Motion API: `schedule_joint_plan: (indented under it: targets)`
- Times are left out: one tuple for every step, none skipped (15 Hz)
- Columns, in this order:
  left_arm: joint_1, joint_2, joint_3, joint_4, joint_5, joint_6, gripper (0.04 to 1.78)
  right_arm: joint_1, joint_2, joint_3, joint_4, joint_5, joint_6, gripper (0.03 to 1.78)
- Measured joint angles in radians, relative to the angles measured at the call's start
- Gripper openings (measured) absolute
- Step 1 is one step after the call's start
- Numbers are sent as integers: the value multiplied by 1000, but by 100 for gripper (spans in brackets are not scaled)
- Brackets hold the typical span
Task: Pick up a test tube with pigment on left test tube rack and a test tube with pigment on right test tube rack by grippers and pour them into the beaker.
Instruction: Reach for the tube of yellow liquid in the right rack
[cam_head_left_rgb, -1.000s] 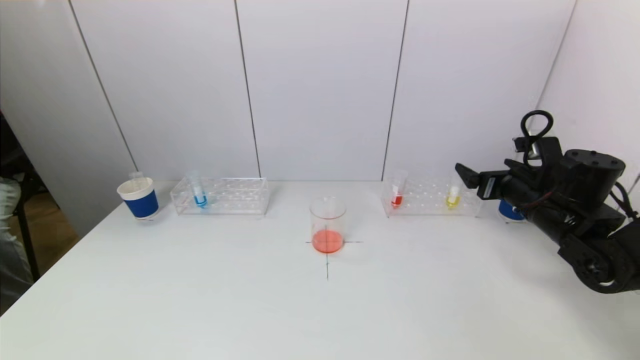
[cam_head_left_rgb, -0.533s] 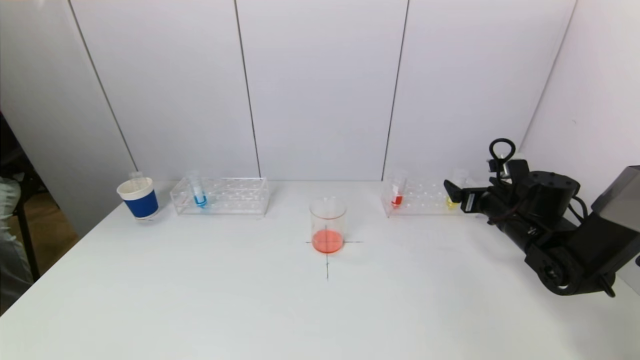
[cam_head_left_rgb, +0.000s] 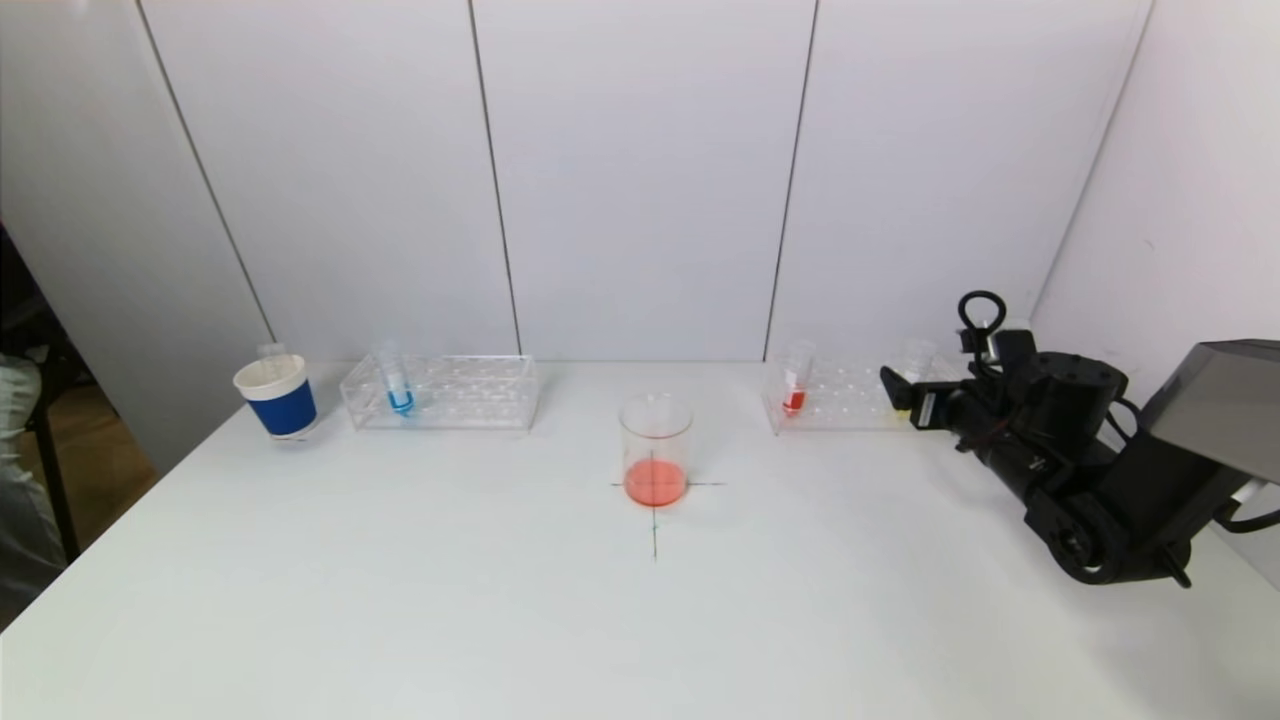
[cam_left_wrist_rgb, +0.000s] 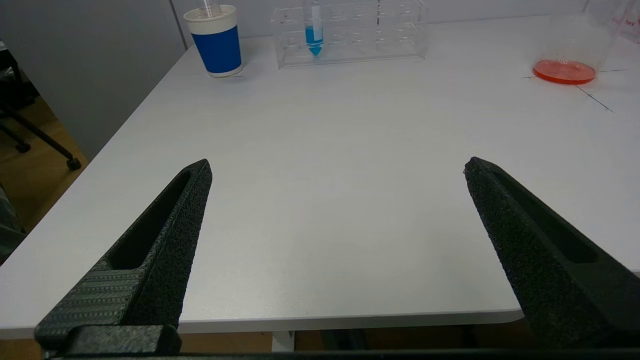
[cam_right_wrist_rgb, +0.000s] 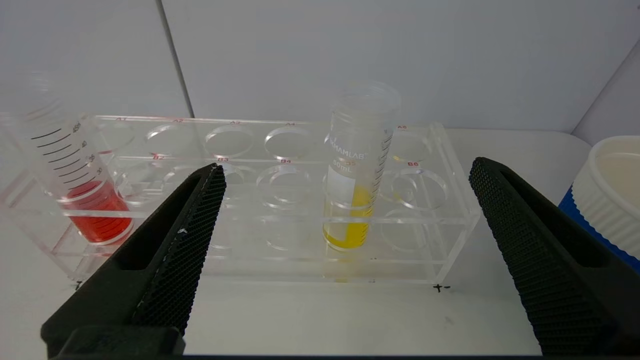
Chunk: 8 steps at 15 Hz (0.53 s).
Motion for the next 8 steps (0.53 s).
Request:
schedule_joint_plan:
  targets:
    - [-1,0,0,0,0,0,176,-1,7,-8,0,-4,0,177]
    - [-1,0,0,0,0,0,176,-1,14,-14,0,-5,0,177]
    - [0,0,0,0,0,0,176,-2,19,-19,0,-4,0,177]
    - [0,0,0,0,0,0,176,-2,23,-25,1,-4,0,177]
    - [0,0,0,0,0,0,176,-2,28,-32,1,-6,1,177]
    - [0,0,0,0,0,0,176,-1,33,-38,1,-7,1,177]
    - [0,0,0,0,0,0,176,-1,36,-42,2,-7,2,177]
    - [0,0,0,0,0,0,176,-1,39,-45,2,-7,1,177]
